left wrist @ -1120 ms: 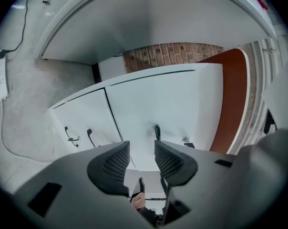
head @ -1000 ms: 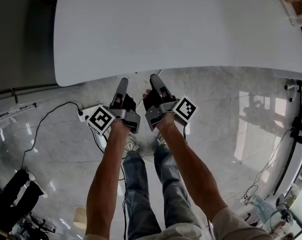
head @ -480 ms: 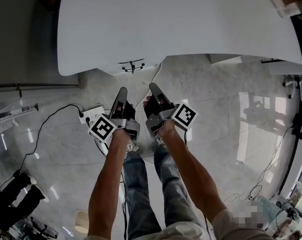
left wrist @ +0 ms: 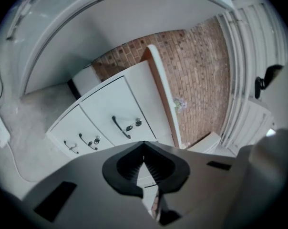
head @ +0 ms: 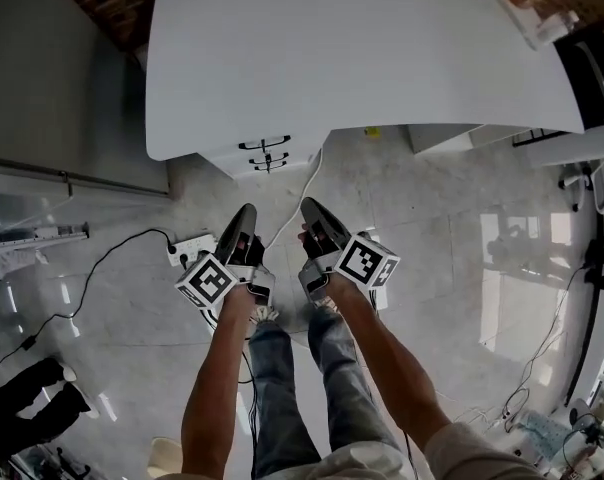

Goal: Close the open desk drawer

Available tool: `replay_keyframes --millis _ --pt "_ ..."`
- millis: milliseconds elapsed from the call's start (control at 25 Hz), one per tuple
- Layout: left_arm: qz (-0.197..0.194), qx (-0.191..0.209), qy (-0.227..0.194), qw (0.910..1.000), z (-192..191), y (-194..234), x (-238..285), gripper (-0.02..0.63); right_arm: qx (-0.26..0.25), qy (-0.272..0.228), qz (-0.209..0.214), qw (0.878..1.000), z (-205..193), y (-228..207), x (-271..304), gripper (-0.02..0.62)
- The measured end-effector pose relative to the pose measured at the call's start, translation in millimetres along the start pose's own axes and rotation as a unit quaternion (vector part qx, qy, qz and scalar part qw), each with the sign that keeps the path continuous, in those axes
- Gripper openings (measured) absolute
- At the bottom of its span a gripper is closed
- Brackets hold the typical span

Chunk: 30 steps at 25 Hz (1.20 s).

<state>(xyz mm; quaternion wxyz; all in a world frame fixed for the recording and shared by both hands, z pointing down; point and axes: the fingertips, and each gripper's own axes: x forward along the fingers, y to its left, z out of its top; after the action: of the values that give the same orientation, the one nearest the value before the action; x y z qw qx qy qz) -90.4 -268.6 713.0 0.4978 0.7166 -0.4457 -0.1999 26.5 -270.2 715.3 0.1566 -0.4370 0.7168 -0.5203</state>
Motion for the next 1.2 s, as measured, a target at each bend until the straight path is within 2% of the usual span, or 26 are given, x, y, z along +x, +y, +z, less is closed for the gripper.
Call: replay_keyframes --millis 80,200,400,520,560,600,640,720,800,1000,1120,1200 --pt "0.004 0.086 0.017 0.9962 6.8 -24.2 -7.1 0.012 -0.114 0.016 -0.017 0.993 6.5 18.4 -11.4 0.017" --pt "0.012 0.211 0.041 0.9765 15.4 -58.5 -16.3 0.012 -0.254 0.031 -0.028 0.966 14.6 48.6 -25.9 0.017" --pt "0.042 0.355 0.047 0.9326 25.5 -105.1 -45.8 0.012 -0.386 0.049 -0.047 0.920 22.4 82.9 -60.8 0.017" --pt "0.064 0.430 0.038 0.8998 28.1 -137.1 -69.9 0.012 -0.463 0.052 -0.062 0.883 29.7 108.0 -89.6 0.017" --pt "0.071 0.452 0.036 0.8887 29.0 -146.4 -76.5 0.012 -0.478 0.050 -0.060 0.875 32.0 117.5 -96.8 0.017" --pt "0.077 0.467 0.036 0.8801 29.7 -154.3 -82.5 0.012 -0.485 0.048 -0.057 0.871 33.3 126.5 -103.4 0.017" --pt "0.080 0.475 0.037 0.8758 29.4 -161.7 -89.1 0.012 -0.490 0.049 -0.055 0.868 32.7 134.7 -110.5 0.017" --pt "0.082 0.475 0.039 0.8755 27.1 -178.7 -105.6 0.012 -0.502 0.062 -0.050 0.861 26.7 150.9 -126.7 0.017" --pt "0.080 0.481 0.040 0.8719 30.7 -199.2 -119.6 0.012 -0.506 0.072 -0.044 0.859 23.8 170.4 -138.1 0.017" --pt "0.062 0.529 0.040 0.8457 49.2 -250.9 -132.4 0.012 -0.513 0.062 -0.029 0.856 34.1 229.6 -149.4 0.017" --pt "0.049 0.530 0.022 0.8463 70.0 -286.8 -137.4 0.012 -0.519 0.046 -0.018 0.853 45.8 267.3 -158.4 0.017" --pt "0.047 0.539 0.018 0.8410 79.3 -303.9 -141.3 0.012 -0.529 0.041 -0.010 0.848 51.9 289.3 -167.4 0.017"
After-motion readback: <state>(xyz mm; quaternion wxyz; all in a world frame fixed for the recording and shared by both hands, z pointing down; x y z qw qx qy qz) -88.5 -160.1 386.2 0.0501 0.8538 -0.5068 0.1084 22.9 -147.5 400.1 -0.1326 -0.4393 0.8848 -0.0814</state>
